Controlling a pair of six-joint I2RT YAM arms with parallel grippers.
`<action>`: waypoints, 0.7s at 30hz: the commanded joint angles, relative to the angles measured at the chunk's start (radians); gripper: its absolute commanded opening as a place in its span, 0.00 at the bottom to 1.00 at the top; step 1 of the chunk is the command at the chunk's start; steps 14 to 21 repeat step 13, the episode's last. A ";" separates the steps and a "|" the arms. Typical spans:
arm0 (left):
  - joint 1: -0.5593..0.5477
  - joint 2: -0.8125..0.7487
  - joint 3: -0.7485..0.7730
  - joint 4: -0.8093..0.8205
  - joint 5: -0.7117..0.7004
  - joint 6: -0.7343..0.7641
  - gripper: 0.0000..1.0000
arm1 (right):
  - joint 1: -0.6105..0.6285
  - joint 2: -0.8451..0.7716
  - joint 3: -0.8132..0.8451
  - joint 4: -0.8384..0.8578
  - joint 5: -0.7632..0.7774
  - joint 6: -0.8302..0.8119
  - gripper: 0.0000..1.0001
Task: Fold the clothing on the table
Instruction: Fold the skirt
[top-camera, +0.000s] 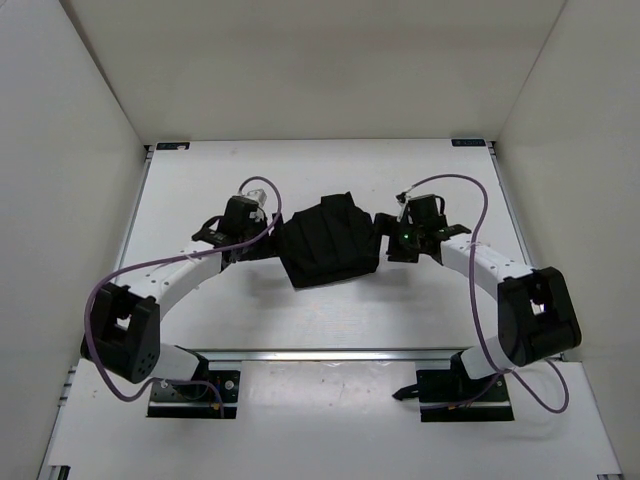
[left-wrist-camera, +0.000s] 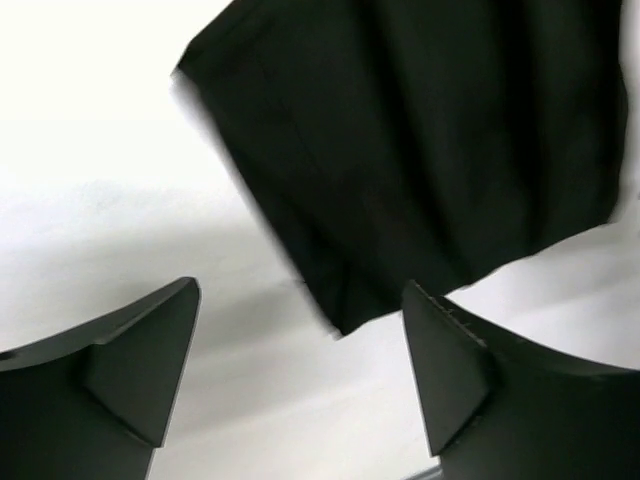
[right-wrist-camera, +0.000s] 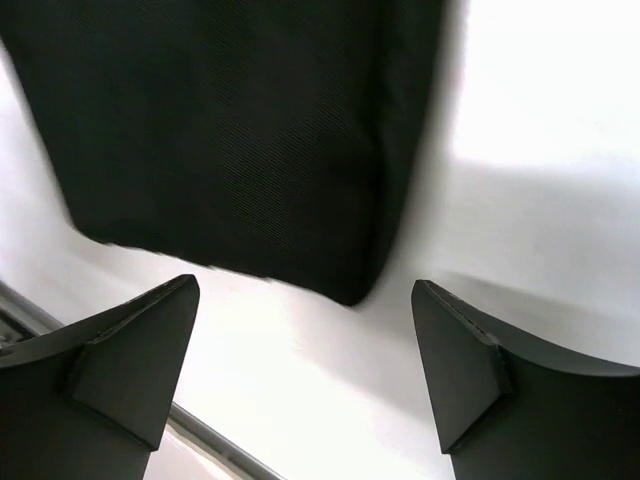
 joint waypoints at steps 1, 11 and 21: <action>0.038 0.024 0.055 -0.186 -0.019 0.093 0.95 | -0.054 -0.083 0.003 -0.036 0.032 -0.065 0.86; 0.088 -0.085 0.058 -0.332 -0.067 0.178 0.98 | -0.263 -0.225 -0.040 -0.074 -0.038 -0.167 0.77; 0.073 -0.067 0.078 -0.407 -0.113 0.210 0.99 | -0.260 -0.238 -0.060 -0.056 -0.015 -0.153 0.77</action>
